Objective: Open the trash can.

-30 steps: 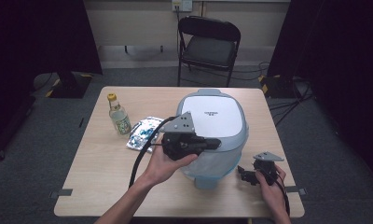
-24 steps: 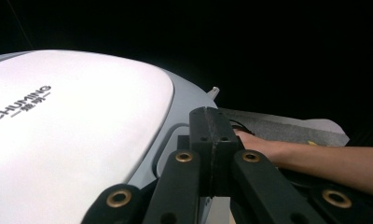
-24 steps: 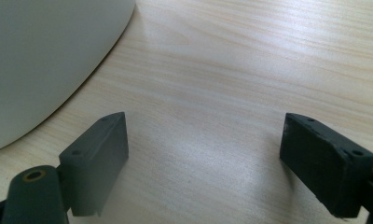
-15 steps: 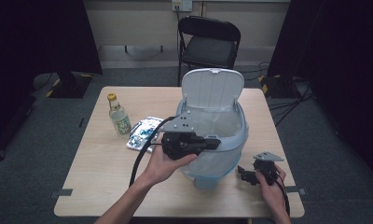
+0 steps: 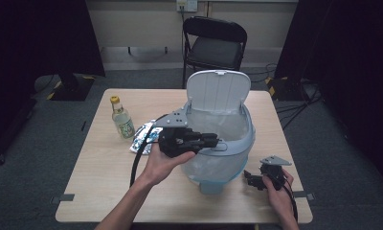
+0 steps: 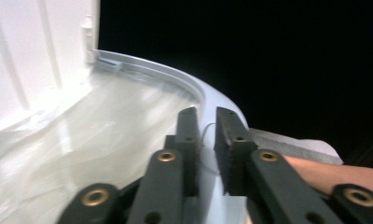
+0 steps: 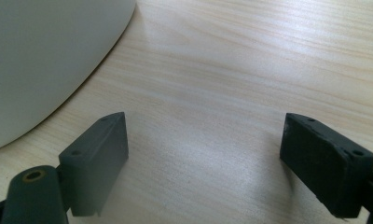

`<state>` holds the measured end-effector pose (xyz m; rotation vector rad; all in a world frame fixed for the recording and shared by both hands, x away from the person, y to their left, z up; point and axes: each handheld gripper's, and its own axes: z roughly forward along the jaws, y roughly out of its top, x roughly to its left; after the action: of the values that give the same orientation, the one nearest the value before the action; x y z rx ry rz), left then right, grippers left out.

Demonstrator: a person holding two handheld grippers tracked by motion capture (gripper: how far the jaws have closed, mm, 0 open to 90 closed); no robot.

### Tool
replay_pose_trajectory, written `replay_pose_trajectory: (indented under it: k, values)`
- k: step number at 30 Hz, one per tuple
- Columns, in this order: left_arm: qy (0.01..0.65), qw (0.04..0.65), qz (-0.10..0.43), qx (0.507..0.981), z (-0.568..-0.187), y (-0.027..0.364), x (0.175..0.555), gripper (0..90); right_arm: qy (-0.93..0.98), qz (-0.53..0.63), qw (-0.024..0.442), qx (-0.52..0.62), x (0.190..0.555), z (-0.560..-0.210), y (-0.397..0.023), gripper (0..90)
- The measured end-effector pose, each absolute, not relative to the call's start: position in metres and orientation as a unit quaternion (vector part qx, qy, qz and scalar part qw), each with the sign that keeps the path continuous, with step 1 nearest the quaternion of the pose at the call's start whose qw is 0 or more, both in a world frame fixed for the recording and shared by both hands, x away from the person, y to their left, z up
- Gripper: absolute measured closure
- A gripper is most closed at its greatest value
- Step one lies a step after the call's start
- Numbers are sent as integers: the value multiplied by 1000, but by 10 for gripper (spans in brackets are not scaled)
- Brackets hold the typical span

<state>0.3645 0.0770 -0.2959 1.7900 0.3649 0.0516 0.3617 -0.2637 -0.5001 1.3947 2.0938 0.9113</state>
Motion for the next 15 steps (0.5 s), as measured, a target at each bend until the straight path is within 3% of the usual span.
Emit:
replay_pose_trajectory:
  k: [15]
  values:
    - [230, 627, 66, 741, -302, 138, 379, 581, 761, 331, 231, 507, 362, -500, -264, 141]
